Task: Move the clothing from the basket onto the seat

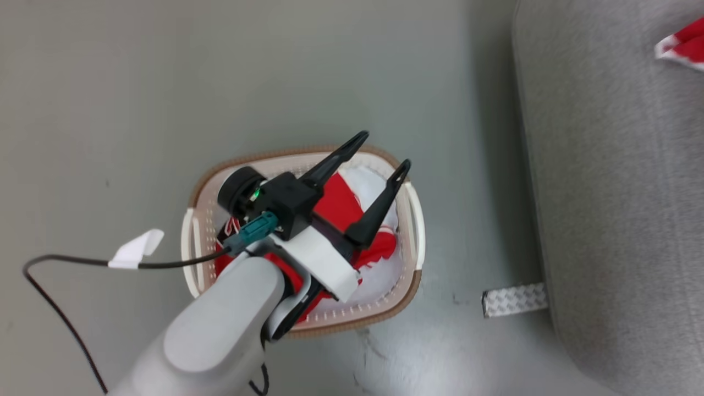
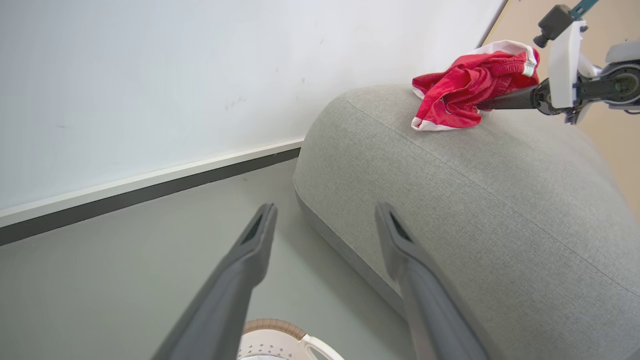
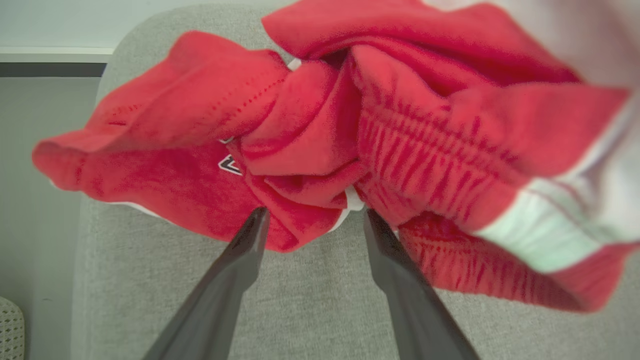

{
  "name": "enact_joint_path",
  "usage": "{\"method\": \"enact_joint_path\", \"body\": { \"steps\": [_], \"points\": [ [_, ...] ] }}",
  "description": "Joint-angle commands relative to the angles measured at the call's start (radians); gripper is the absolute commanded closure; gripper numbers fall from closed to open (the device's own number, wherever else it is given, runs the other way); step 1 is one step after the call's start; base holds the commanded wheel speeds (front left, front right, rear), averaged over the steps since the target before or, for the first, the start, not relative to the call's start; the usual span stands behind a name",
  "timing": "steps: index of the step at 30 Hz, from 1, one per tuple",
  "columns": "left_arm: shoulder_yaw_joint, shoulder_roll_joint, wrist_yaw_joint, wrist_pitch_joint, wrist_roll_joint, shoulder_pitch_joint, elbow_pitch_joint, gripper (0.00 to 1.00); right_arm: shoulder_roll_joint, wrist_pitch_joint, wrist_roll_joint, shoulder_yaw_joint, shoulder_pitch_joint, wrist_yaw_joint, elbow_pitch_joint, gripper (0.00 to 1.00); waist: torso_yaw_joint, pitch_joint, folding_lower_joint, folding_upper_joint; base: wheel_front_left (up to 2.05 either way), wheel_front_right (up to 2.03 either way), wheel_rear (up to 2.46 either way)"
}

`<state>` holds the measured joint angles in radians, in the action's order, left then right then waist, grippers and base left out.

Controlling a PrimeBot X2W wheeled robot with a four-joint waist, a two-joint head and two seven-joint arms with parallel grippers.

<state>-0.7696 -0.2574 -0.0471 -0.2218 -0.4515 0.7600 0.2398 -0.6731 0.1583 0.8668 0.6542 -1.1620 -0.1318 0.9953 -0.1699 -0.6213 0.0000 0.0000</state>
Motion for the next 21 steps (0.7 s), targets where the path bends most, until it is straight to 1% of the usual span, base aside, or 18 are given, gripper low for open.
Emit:
{"method": "enact_joint_path", "body": {
  "steps": [1, 5, 8, 11, 14, 17, 19, 21],
  "points": [
    [0.004, -0.003, 0.003, -0.008, -0.008, -0.019, 0.008, 0.00, -0.009, 0.010, 0.013, 0.010, 0.024, 0.002, -0.008, 0.00, -0.007, 0.060, 0.0000, 0.0000, 0.00, 0.00, 0.00],
    [0.021, -0.008, 0.009, -0.024, -0.038, -0.061, 0.030, 0.00, -0.021, 0.044, 0.038, 0.066, 0.072, 0.002, -0.058, 0.00, -0.015, 0.152, 0.0000, 0.0000, 0.00, 0.00, 0.00],
    [0.040, -0.009, 0.018, -0.031, -0.050, -0.098, 0.039, 0.00, -0.041, 0.029, 0.046, 0.105, 0.103, 0.002, -0.117, 0.00, -0.017, 0.222, 0.0000, 0.0000, 0.00, 0.00, 0.00],
    [0.065, -0.011, 0.029, -0.037, -0.069, -0.138, 0.041, 0.00, -0.044, 0.007, 0.071, 0.135, 0.148, 0.002, -0.190, 0.00, -0.017, 0.292, 0.0000, 0.0000, 0.00, 0.00, 0.00],
    [0.097, -0.022, 0.043, -0.042, -0.083, -0.177, 0.036, 0.00, -0.065, -0.036, 0.089, 0.153, 0.186, 0.002, -0.263, 0.00, -0.014, 0.355, 0.0000, 0.0000, 0.00, 0.00, 0.00],
    [0.136, -0.040, 0.060, -0.042, -0.096, -0.215, 0.029, 0.00, -0.082, -0.094, 0.064, 0.172, 0.218, 0.002, -0.320, 0.00, -0.007, 0.406, 0.0000, 0.0000, 0.00, 0.00, 0.00],
    [0.172, -0.049, 0.073, -0.042, -0.101, -0.239, 0.016, 0.00, -0.079, -0.138, 0.070, 0.165, 0.245, 0.002, -0.355, 0.00, 0.002, 0.434, 0.0000, 0.0000, 0.00, 0.00, 0.00],
    [0.210, -0.057, 0.084, -0.042, -0.097, -0.270, -0.001, 0.00, -0.091, -0.184, 0.053, 0.157, 0.269, 0.002, -0.381, 0.00, 0.013, 0.461, 0.0000, 0.0000, 0.00, 0.00, 0.00]
  ]
}}
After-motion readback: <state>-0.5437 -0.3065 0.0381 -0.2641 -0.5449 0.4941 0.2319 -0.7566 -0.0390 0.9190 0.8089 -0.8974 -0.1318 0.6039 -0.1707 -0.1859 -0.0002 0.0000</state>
